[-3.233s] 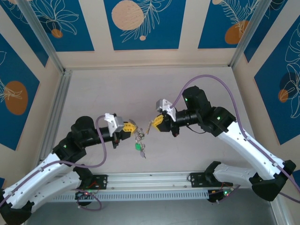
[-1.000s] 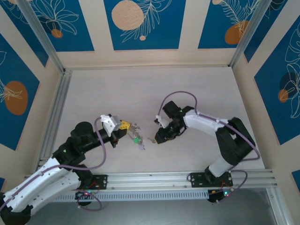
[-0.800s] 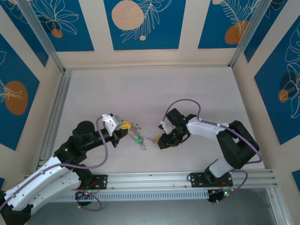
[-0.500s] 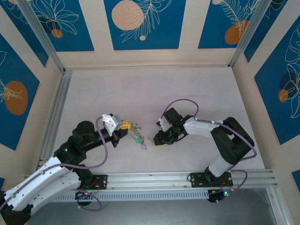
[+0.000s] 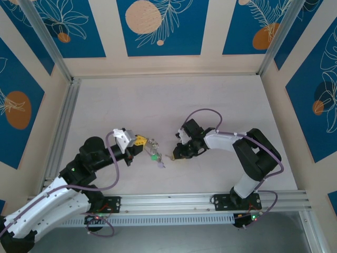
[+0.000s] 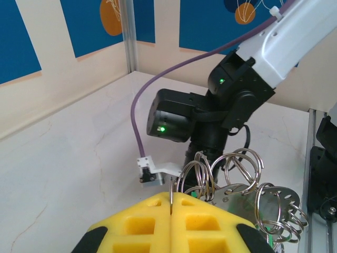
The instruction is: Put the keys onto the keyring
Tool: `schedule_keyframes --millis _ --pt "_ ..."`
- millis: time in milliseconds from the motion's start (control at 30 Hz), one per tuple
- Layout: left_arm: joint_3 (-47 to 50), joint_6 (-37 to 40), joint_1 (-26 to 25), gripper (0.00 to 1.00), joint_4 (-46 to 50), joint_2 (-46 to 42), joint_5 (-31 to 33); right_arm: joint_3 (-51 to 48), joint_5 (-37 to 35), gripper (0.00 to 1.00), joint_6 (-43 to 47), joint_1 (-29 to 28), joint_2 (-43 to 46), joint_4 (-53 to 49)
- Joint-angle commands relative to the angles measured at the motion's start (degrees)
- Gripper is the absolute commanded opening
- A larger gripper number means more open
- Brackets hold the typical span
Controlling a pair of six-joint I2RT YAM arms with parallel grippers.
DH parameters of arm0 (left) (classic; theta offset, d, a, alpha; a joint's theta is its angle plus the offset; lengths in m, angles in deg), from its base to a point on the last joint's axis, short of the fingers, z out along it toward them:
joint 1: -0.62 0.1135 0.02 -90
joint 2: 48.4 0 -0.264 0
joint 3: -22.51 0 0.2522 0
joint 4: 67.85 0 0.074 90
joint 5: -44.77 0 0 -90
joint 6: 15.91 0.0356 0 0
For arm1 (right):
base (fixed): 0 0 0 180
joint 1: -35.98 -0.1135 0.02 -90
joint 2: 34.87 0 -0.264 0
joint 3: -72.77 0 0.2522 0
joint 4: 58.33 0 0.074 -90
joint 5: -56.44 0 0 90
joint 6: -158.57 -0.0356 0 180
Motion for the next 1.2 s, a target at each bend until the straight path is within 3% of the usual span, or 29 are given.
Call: schedule_keyframes --millis 0,233,367,500,667,1000,1167 --pt "-0.1 -0.3 -0.5 0.00 -2.8 -0.8 -0.6 3.8 -0.4 0.21 3.2 0.7 -2.1 -1.3" --pt "-0.2 -0.3 -0.4 0.00 -2.5 -0.5 -0.4 8.9 2.5 0.18 5.8 0.5 -5.8 -1.8" --pt "-0.3 -0.3 -0.5 0.00 -2.4 -0.3 -0.4 8.2 2.0 0.18 6.1 0.4 -3.3 -2.4" --pt "-0.2 -0.2 -0.4 0.00 -2.7 -0.2 -0.4 4.0 -2.8 0.28 4.0 -0.5 2.8 -4.7" --pt "-0.2 -0.2 -0.5 0.00 -3.0 0.8 -1.0 -5.2 -1.1 0.38 -3.2 -1.8 10.3 -0.4" --pt "0.0 -0.8 -0.4 0.00 -2.9 -1.2 -1.3 -9.9 0.3 0.34 -7.4 -2.8 7.5 8.1" --pt "0.2 -1.0 -0.5 0.00 -3.1 -1.9 -1.3 -8.9 -2.3 0.32 -6.7 -3.3 5.3 8.5"
